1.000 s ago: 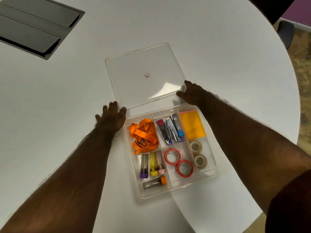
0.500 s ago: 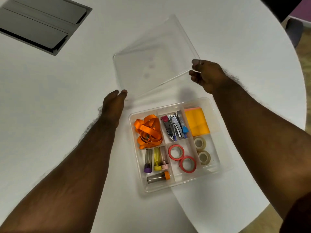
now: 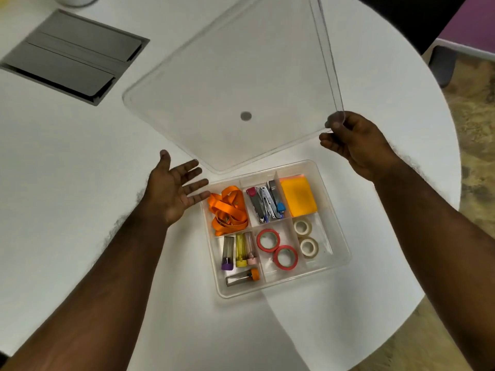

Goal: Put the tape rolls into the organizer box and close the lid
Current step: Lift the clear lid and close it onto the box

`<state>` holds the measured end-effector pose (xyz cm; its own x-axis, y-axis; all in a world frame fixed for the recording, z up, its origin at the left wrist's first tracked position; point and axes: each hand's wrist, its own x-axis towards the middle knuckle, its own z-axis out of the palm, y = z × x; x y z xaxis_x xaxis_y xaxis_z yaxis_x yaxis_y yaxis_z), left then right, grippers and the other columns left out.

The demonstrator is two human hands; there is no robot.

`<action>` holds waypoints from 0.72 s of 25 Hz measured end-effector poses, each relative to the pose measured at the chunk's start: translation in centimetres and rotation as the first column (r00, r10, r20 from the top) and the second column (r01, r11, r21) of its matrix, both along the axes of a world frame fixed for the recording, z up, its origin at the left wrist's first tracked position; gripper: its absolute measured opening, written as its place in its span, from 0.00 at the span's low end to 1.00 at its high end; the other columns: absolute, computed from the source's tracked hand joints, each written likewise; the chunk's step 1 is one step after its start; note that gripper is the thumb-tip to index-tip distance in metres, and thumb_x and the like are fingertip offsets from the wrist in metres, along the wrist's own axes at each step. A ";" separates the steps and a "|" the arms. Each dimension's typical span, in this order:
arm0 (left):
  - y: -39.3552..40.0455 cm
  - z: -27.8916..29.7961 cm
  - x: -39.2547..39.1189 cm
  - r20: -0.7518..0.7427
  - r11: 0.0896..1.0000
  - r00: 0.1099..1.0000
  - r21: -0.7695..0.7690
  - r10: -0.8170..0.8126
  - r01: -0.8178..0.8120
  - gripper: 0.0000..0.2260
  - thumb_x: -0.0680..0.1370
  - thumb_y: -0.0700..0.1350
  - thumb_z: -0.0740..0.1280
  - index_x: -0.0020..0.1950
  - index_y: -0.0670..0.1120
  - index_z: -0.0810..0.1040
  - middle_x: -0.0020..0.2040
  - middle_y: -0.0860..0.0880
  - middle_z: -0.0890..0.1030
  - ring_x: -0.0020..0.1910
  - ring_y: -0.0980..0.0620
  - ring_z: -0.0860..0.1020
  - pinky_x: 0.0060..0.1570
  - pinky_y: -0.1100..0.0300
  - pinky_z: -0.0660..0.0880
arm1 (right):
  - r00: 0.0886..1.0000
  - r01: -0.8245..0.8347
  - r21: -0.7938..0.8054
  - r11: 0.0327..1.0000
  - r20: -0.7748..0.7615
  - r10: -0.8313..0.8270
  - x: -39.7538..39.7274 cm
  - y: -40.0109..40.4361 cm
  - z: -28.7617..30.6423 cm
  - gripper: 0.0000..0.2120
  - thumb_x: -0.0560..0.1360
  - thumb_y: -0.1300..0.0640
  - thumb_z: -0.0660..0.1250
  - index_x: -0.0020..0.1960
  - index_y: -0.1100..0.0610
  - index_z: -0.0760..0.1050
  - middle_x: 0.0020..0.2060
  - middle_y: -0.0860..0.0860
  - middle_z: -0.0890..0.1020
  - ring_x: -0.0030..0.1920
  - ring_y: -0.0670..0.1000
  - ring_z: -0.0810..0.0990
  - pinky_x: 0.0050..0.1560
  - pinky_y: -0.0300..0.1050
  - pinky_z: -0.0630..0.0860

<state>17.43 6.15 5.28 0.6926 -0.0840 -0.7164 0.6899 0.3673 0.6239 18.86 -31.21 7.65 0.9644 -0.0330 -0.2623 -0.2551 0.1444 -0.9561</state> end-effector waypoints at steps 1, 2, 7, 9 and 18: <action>0.0 0.1 -0.6 -0.005 0.998 1.000 -0.059 0.014 -0.014 0.35 0.78 0.68 0.49 0.71 0.43 0.72 0.67 0.42 0.76 0.64 0.37 0.76 0.57 0.41 0.76 | 1.000 -0.019 0.027 0.999 0.019 0.018 -0.6 -0.3 0.1 0.04 0.74 0.55 0.67 0.48 0.54 0.77 0.43 0.46 0.82 0.44 0.46 0.84 0.50 0.39 0.81; 0.2 0.2 -1.0 -0.005 0.993 1.000 -0.112 0.029 -0.029 0.35 0.78 0.68 0.49 0.70 0.43 0.73 0.66 0.42 0.77 0.63 0.36 0.77 0.55 0.42 0.77 | 0.999 -0.032 0.065 0.997 0.037 0.030 -1.2 -0.5 0.2 0.06 0.73 0.55 0.68 0.48 0.54 0.77 0.43 0.46 0.83 0.45 0.46 0.84 0.51 0.39 0.80; 2.4 1.9 -2.6 0.040 0.959 0.999 -0.280 -0.022 0.032 0.26 0.70 0.56 0.70 0.61 0.42 0.79 0.52 0.44 0.85 0.38 0.50 0.85 0.33 0.63 0.81 | 0.997 -0.055 0.108 0.993 0.056 0.049 -2.7 -0.7 1.3 0.09 0.79 0.63 0.61 0.57 0.60 0.76 0.49 0.50 0.85 0.51 0.51 0.84 0.53 0.41 0.81; 3.1 2.2 -3.4 0.056 0.937 0.995 -0.337 -0.080 0.094 0.20 0.70 0.47 0.71 0.61 0.44 0.79 0.46 0.48 0.86 0.32 0.56 0.82 0.30 0.66 0.79 | 0.999 0.002 0.120 0.993 0.032 -0.006 -3.1 -0.7 1.3 0.11 0.77 0.61 0.63 0.58 0.55 0.77 0.51 0.50 0.84 0.48 0.50 0.84 0.49 0.41 0.81; 0.4 -1.3 -10.6 0.005 0.953 0.976 0.219 -0.218 0.211 0.17 0.80 0.36 0.63 0.67 0.49 0.75 0.39 0.50 0.82 0.31 0.48 0.83 0.30 0.58 0.81 | 0.920 0.132 -0.142 0.981 -0.352 -0.174 -6.4 -0.7 -2.6 0.09 0.77 0.62 0.67 0.57 0.58 0.78 0.42 0.53 0.82 0.38 0.49 0.81 0.33 0.36 0.81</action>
<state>6.78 6.52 4.01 0.6957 -0.0786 -0.7140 0.7183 0.0670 0.6925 12.49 -31.87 5.04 0.7858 -0.2224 -0.5771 -0.5690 0.1058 -0.8155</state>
